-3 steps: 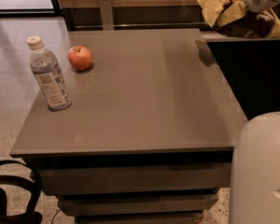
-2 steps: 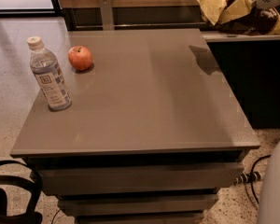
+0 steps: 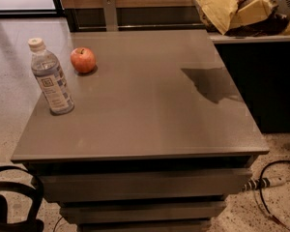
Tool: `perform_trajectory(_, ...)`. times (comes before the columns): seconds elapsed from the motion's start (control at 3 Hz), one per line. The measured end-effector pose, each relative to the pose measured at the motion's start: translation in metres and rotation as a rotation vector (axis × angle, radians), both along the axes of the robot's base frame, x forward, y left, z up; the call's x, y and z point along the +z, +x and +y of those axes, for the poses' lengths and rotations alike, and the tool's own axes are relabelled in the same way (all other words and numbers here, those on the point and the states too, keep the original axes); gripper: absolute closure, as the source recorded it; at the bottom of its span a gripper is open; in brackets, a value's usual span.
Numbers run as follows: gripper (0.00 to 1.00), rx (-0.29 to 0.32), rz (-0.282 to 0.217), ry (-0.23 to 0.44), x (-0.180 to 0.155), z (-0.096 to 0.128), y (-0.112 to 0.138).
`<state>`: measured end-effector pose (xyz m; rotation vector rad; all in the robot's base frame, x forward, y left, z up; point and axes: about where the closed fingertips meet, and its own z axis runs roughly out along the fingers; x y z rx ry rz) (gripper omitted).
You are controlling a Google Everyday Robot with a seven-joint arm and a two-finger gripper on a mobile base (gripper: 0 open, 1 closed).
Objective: Move brown chip bag near blue plastic bottle
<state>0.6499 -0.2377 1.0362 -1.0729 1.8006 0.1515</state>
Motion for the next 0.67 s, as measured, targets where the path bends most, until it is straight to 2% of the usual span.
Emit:
perform_trajectory(0.33,1.0,0.104,-0.056,-0.006,0.004,0.029,-0.035)
perform_trajectory(0.67,1.0,0.203,-0.1,-0.007,0.006,0.052,-0.053)
